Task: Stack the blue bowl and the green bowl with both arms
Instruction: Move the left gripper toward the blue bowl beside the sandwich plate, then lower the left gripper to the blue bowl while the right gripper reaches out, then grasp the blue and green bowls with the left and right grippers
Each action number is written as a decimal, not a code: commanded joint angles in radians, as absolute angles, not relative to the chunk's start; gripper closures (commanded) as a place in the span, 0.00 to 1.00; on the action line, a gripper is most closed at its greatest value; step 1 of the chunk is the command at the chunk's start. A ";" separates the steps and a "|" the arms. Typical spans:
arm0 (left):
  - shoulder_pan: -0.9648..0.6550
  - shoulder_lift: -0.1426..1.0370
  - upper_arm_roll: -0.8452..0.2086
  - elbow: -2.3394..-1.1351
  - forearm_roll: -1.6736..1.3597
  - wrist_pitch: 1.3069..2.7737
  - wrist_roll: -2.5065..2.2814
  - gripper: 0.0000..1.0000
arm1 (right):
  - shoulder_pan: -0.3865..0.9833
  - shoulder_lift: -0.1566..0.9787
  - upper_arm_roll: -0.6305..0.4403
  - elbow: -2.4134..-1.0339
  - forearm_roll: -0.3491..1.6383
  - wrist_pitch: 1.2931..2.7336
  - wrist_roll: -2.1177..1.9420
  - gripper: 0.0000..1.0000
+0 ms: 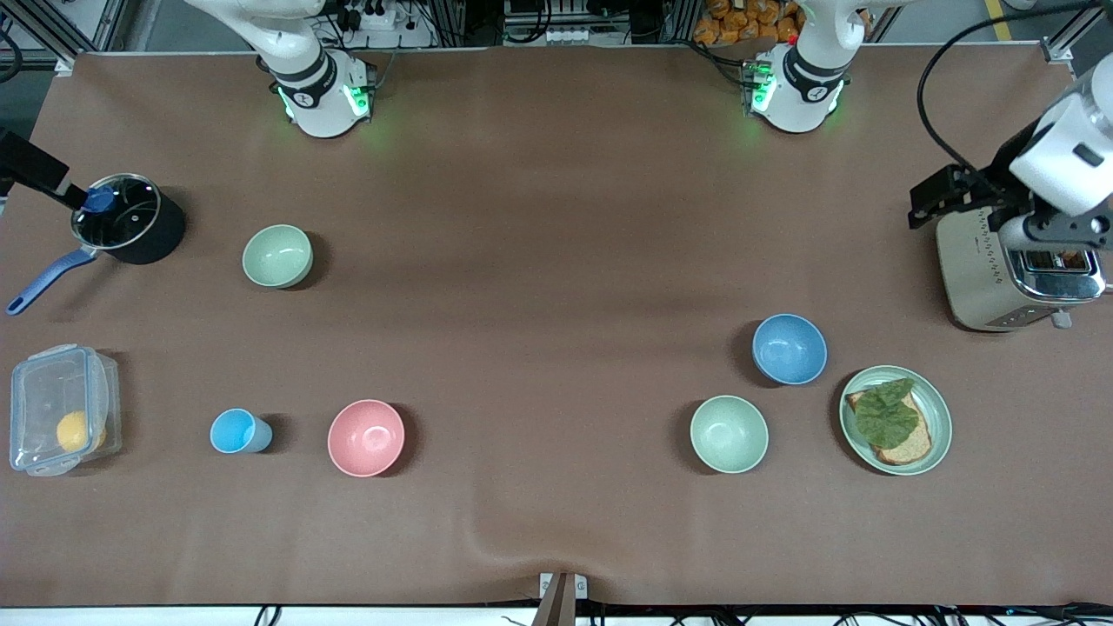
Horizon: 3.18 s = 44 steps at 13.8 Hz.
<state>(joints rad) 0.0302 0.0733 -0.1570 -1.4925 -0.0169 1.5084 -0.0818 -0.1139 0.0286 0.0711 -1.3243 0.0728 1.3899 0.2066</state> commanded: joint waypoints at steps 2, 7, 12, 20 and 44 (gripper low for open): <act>0.034 0.161 -0.160 -1.480 0.011 1.561 -0.055 0.00 | -0.126 0.005 0.087 -1.350 0.060 1.390 0.218 0.00; 0.018 0.297 -0.163 -1.482 0.011 1.626 -0.055 0.00 | -0.107 0.006 0.087 -1.350 0.064 1.374 0.206 0.00; -0.006 0.400 -0.172 -1.485 0.069 1.724 -0.057 0.00 | -0.087 0.008 0.087 -1.350 0.066 1.374 0.218 0.00; -0.023 0.452 -0.170 -1.526 0.069 1.772 -0.097 0.00 | -0.094 0.067 0.086 -1.358 0.067 1.348 0.207 0.00; 0.072 0.585 -0.172 -1.787 0.101 2.166 -0.207 0.00 | -0.159 0.125 0.084 -1.880 -0.015 1.704 0.078 0.00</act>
